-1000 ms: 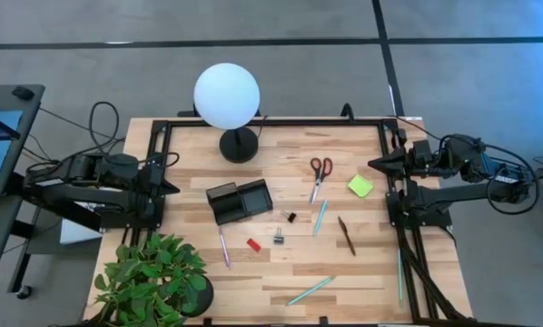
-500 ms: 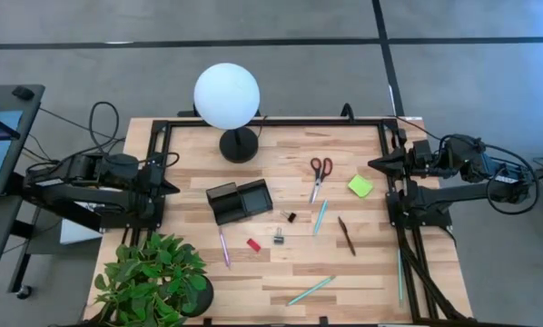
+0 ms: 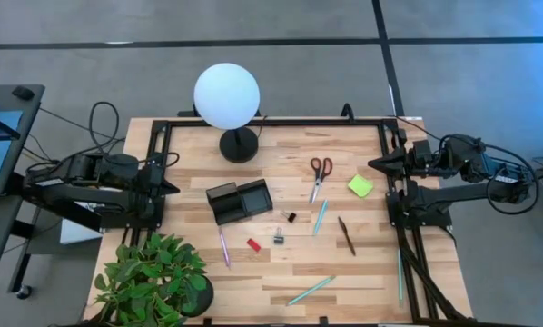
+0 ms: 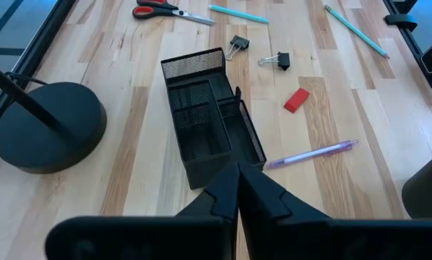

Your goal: Pick and place office supplies into organizer

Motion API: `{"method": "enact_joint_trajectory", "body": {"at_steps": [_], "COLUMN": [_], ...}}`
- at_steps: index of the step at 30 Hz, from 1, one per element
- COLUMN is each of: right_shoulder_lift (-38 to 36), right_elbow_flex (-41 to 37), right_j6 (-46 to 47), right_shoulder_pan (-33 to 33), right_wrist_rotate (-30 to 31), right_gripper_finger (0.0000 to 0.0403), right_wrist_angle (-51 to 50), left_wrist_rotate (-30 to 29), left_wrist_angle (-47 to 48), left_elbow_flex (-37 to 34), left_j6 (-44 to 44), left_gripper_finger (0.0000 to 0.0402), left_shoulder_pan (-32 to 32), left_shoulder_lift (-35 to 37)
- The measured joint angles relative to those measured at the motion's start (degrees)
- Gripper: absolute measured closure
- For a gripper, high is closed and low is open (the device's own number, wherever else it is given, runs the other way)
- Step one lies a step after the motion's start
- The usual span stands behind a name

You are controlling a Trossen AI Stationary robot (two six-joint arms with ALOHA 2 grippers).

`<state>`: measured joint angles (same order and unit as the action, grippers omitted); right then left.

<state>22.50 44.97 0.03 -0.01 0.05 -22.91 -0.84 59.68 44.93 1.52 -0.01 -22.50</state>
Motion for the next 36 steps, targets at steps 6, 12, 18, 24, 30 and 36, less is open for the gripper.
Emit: {"method": "enact_joint_trajectory", "body": {"at_steps": [6,12,18,24,30,36], "right_shoulder_lift": [-0.01,-0.01,0.00,-0.01,0.00,0.00], "right_elbow_flex": [0.01,0.01,0.02,0.01,0.02,0.00], "right_j6": [0.00,0.00,-0.02,0.00,0.00,-0.02], "right_shoulder_pan": [0.00,-0.02,0.00,-0.01,-0.02,0.00], "right_wrist_rotate": [-0.02,0.00,-0.02,0.00,-0.02,-0.02], "right_gripper_finger": [0.0403,0.0403,0.0403,0.0403,0.0403,0.0403], "right_wrist_angle": [0.01,0.00,0.01,-0.01,0.01,-0.01], "left_wrist_rotate": [0.00,0.00,0.00,0.00,0.00,-0.75], "left_wrist_angle": [0.00,0.00,0.00,0.00,0.00,0.00], "left_elbow_flex": [-0.02,0.00,0.00,-0.02,-0.02,0.00], "left_j6": [-0.02,0.00,0.00,0.00,0.00,-1.16], "left_gripper_finger": [0.0401,0.0401,0.0401,0.0401,0.0401,0.0401], "left_shoulder_pan": [0.00,-0.02,0.00,0.00,0.00,-0.02], "left_shoulder_lift": [0.00,0.00,0.02,0.00,0.02,0.01]}}
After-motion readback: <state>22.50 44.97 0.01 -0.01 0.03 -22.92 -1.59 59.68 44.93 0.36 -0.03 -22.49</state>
